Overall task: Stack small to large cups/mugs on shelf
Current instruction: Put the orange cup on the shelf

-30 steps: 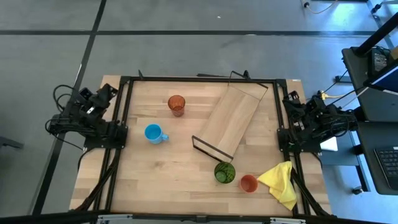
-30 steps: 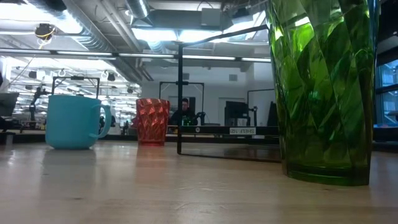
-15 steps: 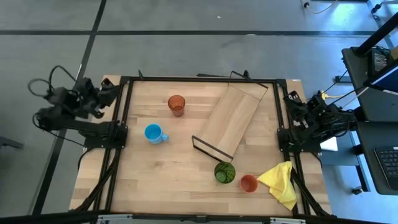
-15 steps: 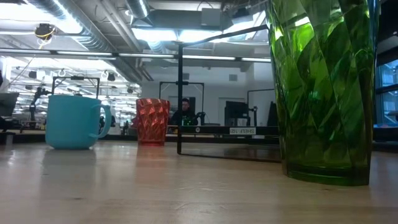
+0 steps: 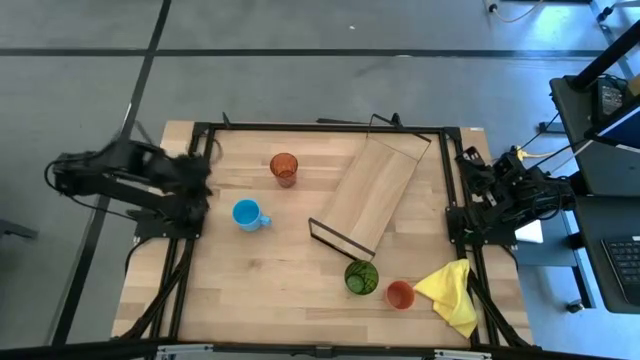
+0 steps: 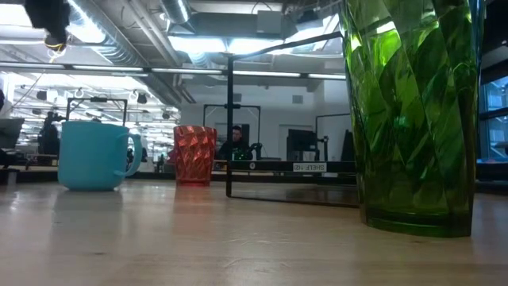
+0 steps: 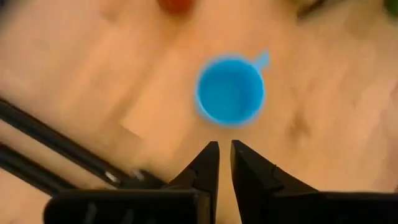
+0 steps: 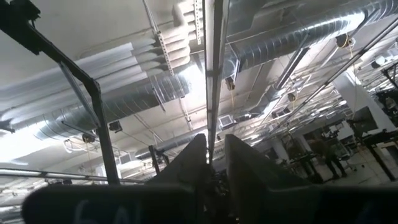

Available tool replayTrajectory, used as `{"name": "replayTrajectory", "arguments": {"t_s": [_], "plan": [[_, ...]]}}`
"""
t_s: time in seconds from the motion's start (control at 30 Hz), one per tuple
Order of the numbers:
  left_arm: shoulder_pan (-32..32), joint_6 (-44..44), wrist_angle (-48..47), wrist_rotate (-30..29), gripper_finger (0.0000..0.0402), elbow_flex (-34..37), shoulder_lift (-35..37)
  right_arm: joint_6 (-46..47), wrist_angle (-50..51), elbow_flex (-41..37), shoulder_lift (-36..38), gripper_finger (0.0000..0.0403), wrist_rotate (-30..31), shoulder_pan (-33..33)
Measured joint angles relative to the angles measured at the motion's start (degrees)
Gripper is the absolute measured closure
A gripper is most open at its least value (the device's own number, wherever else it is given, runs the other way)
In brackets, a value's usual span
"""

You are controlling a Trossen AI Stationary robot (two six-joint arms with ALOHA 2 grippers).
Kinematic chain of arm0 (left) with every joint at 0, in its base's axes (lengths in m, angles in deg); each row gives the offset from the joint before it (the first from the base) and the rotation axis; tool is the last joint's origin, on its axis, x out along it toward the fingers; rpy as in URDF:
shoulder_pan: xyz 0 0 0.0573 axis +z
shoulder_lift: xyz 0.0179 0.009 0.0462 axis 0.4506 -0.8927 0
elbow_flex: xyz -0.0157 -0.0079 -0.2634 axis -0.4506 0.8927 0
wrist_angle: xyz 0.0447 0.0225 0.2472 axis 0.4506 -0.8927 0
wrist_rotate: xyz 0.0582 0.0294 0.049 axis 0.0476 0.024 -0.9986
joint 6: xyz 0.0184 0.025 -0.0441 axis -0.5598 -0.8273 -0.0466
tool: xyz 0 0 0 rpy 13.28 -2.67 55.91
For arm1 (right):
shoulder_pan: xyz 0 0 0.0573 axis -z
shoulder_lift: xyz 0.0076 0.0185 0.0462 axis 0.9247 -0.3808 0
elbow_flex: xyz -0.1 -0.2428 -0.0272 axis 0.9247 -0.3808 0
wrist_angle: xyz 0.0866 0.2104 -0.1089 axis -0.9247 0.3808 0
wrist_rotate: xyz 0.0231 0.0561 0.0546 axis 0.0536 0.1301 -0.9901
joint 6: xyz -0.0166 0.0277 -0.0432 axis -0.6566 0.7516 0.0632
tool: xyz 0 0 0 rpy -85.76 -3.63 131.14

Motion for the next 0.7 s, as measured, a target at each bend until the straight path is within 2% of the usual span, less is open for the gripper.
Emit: {"name": "replayTrajectory", "arguments": {"t_s": [0.17, 0.43, 0.7], "plan": [[-3.24, -1.19, 5.40, -1.23, 0.0355, 0.78, -4.65, 0.00, 1.25, 0.00, 0.00, 0.0341, -0.01, 0.00], [-6.15, -3.81, 6.46, -5.69, 0.0290, 0.85, -12.19, -0.02, 2.46, 0.00, 0.00, 0.0341, -1.95, 0.00], [-6.79, -4.02, 9.67, -7.85, 0.0275, 0.85, -12.95, -0.20, 2.62, 0.00, 0.00, 0.0341, -1.42, 0.00]]}}
